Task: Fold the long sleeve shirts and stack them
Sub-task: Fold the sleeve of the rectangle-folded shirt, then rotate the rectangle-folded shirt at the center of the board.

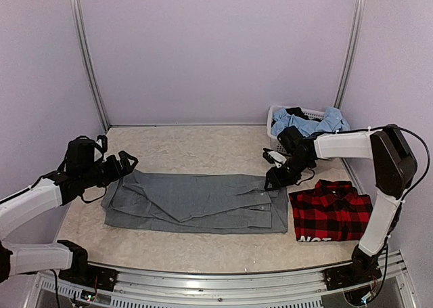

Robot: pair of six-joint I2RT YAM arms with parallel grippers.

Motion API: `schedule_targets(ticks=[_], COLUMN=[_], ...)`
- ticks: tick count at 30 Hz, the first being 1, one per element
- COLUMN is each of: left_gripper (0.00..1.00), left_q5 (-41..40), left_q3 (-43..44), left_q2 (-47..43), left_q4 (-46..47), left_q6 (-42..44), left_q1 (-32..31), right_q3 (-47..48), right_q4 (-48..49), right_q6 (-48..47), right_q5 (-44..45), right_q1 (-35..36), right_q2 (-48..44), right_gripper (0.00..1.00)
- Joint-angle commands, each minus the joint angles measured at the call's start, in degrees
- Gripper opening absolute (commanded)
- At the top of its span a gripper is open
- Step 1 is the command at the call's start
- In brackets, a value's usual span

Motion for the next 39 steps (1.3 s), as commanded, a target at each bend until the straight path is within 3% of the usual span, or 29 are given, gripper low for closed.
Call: schedule_targets(ticks=[1, 14, 39], left_gripper=[0.99, 0.99, 0.99], left_q5=[5.4, 4.3, 4.7], left_q3=[-4.2, -11.5, -1.5], left_q2=[0.7, 0.5, 26.7], left_q4=[1.2, 5.1, 12.1], left_q6=[-3.6, -10.2, -3.9], left_q1=[0.0, -2.6, -2.2], right_q3=[-2.0, -7.4, -14.5], right_q4=[3.0, 10.5, 12.5], right_q6=[0.4, 2.6, 3.3], right_q5=[-0.1, -2.4, -1.4], right_q1=[0.0, 2.8, 3.2], right_q2=[-6.9, -9.8, -7.0], right_gripper=[0.56, 0.60, 0.60])
